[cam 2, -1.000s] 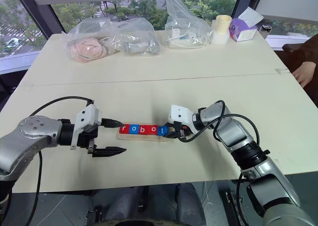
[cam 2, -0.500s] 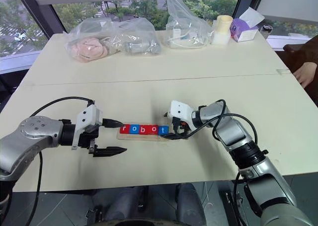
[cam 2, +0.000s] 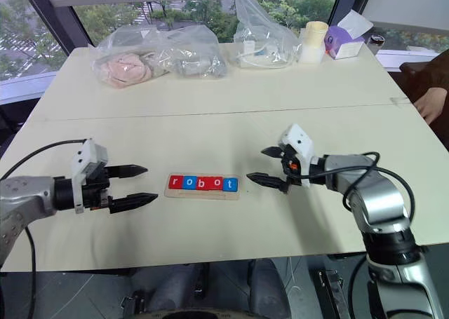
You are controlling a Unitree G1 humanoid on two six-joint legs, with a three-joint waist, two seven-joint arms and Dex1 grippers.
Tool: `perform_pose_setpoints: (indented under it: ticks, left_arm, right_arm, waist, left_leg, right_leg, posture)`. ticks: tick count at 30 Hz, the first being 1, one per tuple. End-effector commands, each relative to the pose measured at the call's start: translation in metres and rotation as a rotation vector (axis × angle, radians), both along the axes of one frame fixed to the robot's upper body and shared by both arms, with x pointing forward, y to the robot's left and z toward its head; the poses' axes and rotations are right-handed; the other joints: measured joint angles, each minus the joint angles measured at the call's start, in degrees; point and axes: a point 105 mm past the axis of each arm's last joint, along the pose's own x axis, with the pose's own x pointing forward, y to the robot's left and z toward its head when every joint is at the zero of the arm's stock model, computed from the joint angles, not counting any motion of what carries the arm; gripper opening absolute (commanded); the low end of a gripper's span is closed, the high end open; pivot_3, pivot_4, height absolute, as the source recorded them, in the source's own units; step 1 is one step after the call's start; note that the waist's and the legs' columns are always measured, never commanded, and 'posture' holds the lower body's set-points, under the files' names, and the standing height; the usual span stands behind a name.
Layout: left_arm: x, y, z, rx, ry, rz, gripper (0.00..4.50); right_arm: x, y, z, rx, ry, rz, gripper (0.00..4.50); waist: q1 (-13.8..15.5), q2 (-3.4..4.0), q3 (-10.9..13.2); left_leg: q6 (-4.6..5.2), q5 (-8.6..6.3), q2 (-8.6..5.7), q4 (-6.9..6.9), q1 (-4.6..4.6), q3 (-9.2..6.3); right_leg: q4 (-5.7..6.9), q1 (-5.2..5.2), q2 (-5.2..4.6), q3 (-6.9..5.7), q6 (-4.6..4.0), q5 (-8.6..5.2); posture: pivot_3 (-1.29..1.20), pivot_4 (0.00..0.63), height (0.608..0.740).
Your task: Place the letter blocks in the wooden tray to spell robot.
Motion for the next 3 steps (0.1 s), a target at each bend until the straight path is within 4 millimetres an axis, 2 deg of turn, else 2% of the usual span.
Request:
perform_pose_setpoints:
  ticks: [1, 3]
  left_arm:
    - [-0.004, 0.0138, 0.0104, -0.086, -0.071, 0.164, 4.5]
    - [-0.0058, 0.0197, 0.0076, -0.122, -0.08, 0.233, 4.5]
  right_arm:
    - [-0.0015, -0.0116, 0.0173, 0.083, -0.075, -0.148, 4.44]
    - [-0.0028, -0.0101, 0.0163, 0.117, -0.079, -0.189, 4.44]
  waist:
    - [0.1, -0.01, 0.0]
    - [0.1, -0.02, 0.0]
  left_leg:
    - [0.0, 0.0, 0.01, 0.0, 0.0, 0.0]
    - [-0.01, -0.01, 0.1, 0.02, 0.0, -0.03]
  right_leg:
    - [-0.01, 0.0, -0.02, 0.02, 0.0, 0.0]
    - [-0.02, 0.01, -0.04, 0.03, -0.01, 0.01]
  posture:
    - [0.0, 0.15, 0.74]
    - [0.0, 0.15, 0.74]
